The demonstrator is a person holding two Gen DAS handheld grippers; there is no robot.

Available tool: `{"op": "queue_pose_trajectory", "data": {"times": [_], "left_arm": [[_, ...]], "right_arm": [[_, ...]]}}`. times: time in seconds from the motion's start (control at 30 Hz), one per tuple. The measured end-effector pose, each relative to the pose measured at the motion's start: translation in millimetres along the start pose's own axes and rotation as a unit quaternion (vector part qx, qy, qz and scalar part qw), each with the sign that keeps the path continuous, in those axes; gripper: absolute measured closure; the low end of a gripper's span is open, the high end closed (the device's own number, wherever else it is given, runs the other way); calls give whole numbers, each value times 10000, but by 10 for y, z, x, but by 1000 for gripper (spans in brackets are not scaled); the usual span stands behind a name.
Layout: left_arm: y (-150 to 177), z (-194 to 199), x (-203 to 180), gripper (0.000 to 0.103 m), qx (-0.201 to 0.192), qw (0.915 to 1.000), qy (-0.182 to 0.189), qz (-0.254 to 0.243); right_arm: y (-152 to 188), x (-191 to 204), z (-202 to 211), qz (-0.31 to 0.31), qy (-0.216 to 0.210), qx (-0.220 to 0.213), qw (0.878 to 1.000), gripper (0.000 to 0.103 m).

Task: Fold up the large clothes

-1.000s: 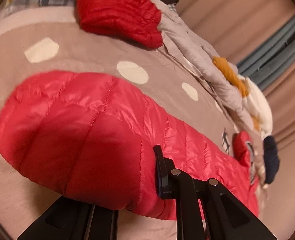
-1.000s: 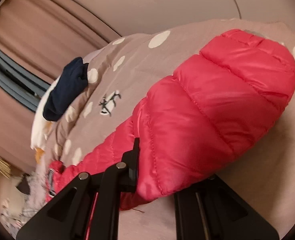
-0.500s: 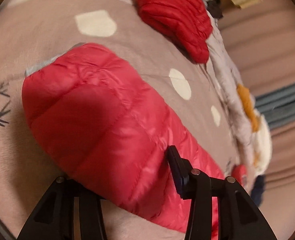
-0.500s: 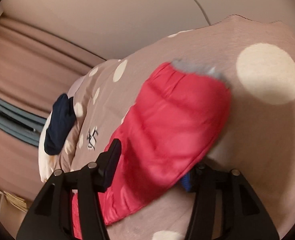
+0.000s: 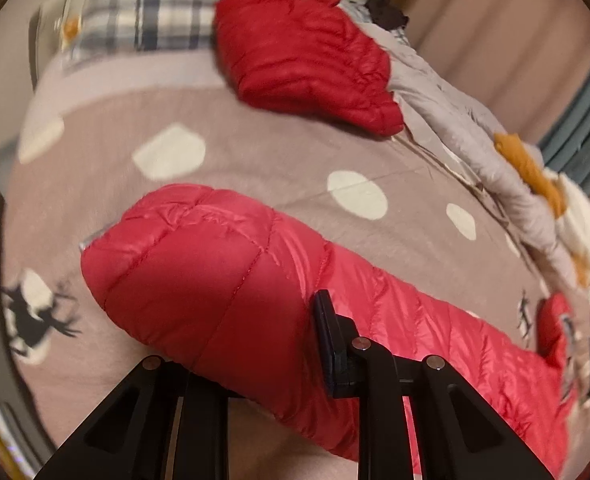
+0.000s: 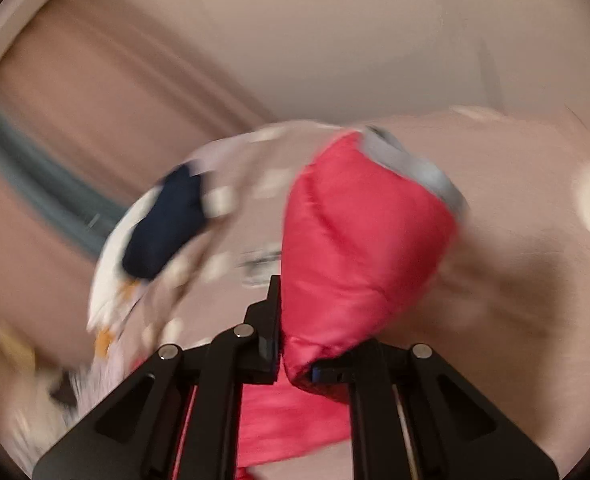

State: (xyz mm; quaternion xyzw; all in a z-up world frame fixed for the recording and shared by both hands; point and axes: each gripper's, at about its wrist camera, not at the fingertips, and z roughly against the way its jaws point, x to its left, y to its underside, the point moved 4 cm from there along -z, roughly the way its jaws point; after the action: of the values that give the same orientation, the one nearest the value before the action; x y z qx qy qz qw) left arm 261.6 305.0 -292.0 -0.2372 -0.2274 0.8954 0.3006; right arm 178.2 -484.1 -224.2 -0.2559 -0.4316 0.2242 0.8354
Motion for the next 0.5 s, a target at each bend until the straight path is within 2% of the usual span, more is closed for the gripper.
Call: {"op": "queue_pose_trajectory", "data": {"times": [0.07,0.13,0.2,0.27,0.33,0.43,0.5], "left_arm": [[-16,78,-80,81,-184,9997,-65,-159],[-34,165,-182,81,-400,9988,-83,-284],[-29,210,-230,81,-501,9979,-141,-387],[-23,233,-300,81,-561,9967,-259,-525],[-8,282,-338,81,-629,9954,-322,-651],[0,336,-354,81,-679,9944,-345,-727],[2,348,-355,81,-676,9939,-396,-771]], "right_arm": [[131,701,-4,889,-263,81,9957,92],[394,1357,-58,1588,-730,267,9842,92],[756,1874,-136,1945,-1187,609,9718,92],[1142,2267,-210,2232,-1448,887,9599,92],[1596,2595,-303,2474,-1565,1197,9487,92],[2186,2802,-361,2700,-1605,1683,9343,89],[2611,2924,-454,3033,-1467,1984,9204,88]]}}
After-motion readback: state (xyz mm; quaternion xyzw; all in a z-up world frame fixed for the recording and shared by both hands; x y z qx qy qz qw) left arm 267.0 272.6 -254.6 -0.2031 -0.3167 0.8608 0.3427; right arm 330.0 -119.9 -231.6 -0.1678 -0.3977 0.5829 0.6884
